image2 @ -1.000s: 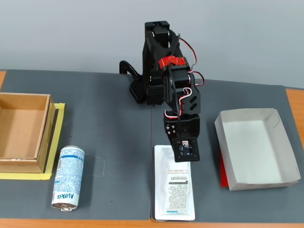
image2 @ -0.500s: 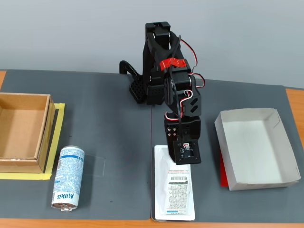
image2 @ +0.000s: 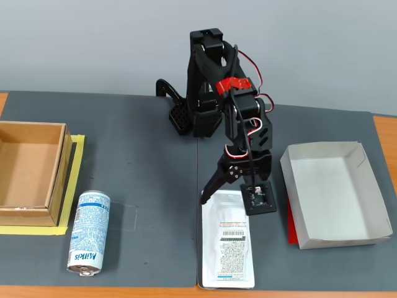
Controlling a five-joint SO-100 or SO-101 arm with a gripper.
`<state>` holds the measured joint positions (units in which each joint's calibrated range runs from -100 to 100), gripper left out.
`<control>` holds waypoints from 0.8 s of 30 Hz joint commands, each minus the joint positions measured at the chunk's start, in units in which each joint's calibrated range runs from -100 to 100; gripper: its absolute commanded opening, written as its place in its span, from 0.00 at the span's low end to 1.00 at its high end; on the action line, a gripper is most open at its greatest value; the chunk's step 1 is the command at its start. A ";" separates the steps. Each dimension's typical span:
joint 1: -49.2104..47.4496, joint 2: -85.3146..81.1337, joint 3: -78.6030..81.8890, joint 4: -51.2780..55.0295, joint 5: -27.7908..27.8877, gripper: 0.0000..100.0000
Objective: Pick the sandwich and put it in the gray box
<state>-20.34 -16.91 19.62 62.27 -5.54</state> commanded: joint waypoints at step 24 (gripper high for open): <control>-0.29 10.00 -2.93 -5.50 -0.32 0.45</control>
<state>-21.44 -7.05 19.35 58.28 -5.54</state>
